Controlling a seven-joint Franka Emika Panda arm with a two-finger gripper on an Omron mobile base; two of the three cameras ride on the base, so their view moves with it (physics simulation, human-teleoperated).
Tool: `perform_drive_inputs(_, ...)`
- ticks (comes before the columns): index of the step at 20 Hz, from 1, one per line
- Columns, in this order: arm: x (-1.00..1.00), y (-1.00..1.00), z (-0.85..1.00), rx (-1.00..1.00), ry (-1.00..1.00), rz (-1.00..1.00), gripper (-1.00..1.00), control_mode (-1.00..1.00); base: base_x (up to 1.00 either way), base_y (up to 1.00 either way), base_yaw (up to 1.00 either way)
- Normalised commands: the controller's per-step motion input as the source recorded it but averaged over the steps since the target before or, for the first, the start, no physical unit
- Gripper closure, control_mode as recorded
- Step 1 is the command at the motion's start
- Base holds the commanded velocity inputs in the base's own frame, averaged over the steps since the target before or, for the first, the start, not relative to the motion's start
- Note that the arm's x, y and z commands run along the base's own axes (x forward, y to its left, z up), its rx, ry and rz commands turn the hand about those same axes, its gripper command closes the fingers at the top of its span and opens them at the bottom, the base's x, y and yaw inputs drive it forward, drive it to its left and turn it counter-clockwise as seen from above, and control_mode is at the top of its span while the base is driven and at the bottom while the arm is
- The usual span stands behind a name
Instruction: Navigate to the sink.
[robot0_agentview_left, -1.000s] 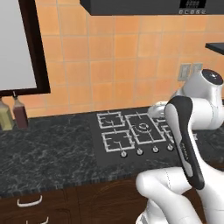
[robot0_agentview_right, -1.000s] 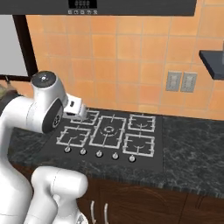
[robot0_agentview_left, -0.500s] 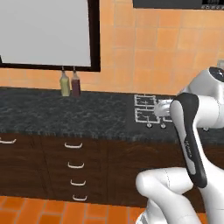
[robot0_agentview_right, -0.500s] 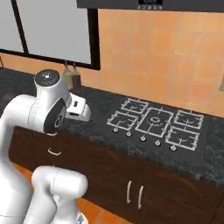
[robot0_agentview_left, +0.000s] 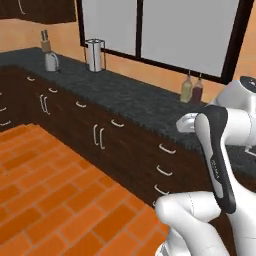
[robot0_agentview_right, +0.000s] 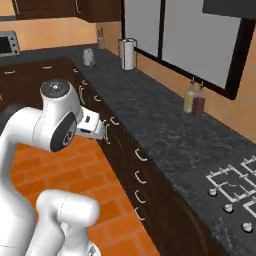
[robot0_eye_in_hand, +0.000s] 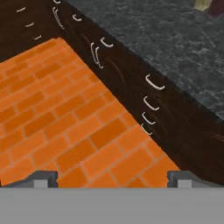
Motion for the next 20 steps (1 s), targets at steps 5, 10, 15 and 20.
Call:
perform_drive_inputs(5, 0.00, 0.00, 0.00, 0.00, 0.00, 0.00, -1.00, 1.00, 0.06, 0.00, 0.98)
perform_drive_inputs(10, 0.00, 0.00, 0.00, 0.00, 0.00, 0.00, -1.00, 1.00, 0.19, 0.00, 0.95)
perform_drive_inputs(15, 0.00, 0.00, 0.00, 0.00, 0.00, 0.00, -1.00, 1.00, 0.14, 0.00, 0.98)
perform_drive_inputs(20, 0.00, 0.00, 0.00, 0.00, 0.00, 0.00, -1.00, 1.00, 0.32, 0.00, 0.96)
